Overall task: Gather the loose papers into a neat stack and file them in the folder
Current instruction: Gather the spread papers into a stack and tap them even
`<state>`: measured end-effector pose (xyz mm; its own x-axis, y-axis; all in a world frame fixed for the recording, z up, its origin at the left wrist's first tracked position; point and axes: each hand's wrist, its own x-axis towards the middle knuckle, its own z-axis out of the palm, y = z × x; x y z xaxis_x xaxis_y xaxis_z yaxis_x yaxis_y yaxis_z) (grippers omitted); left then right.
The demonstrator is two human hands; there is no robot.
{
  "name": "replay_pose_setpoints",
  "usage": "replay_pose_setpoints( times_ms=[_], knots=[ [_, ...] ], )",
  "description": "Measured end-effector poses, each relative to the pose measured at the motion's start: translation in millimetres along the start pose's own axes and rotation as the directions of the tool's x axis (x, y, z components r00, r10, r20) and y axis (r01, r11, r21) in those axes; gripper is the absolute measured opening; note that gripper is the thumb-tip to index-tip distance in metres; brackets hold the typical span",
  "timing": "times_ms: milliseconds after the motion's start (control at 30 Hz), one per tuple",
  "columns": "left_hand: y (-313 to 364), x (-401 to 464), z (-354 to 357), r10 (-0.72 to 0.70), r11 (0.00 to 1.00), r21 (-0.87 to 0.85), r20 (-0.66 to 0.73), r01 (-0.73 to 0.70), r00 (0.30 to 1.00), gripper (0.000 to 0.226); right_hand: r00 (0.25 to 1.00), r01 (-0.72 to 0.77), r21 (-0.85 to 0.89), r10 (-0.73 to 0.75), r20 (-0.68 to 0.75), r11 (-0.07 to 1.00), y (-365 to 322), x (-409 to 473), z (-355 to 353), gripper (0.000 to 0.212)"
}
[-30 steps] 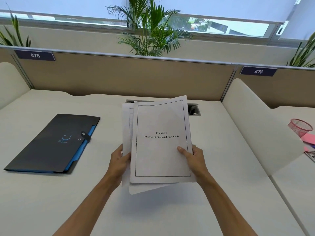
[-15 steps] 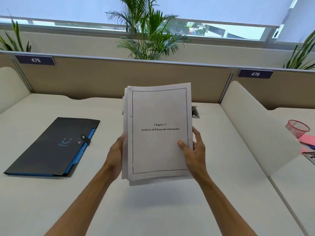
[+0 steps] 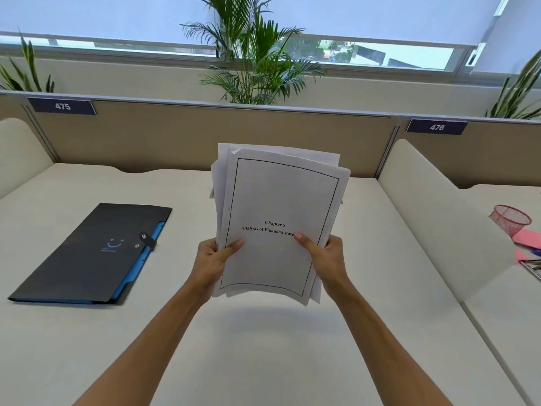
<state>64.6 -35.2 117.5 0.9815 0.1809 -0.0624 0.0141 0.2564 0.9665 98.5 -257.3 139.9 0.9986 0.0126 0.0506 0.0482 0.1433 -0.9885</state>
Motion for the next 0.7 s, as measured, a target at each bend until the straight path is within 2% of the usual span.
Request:
replay_pose_setpoints(
  times_ms=[200,300,433,700],
  knots=[
    [3,5,1,0.014,1.000,0.026,-0.003,-0.014,1.000,0.008,0.999,0.045,-0.035,-0.045,-0.009,0.998,-2,1,6,0.014],
    [8,8,-1,0.029,0.998,0.057,0.003,-0.029,1.000,0.009,0.996,0.093,-0.052,-0.094,-0.011,0.994,-5,2,7,0.008],
    [15,13,1,0.077,0.993,0.088,0.029,-0.079,0.997,0.022,0.987,0.162,-0.094,-0.161,0.026,0.982,-10,4,8,0.011],
    [35,22,17,0.166,0.976,0.142,0.005,-0.165,0.986,0.006,0.972,0.225,-0.114,-0.230,-0.037,0.968,-24,13,14,0.017]
  ],
)
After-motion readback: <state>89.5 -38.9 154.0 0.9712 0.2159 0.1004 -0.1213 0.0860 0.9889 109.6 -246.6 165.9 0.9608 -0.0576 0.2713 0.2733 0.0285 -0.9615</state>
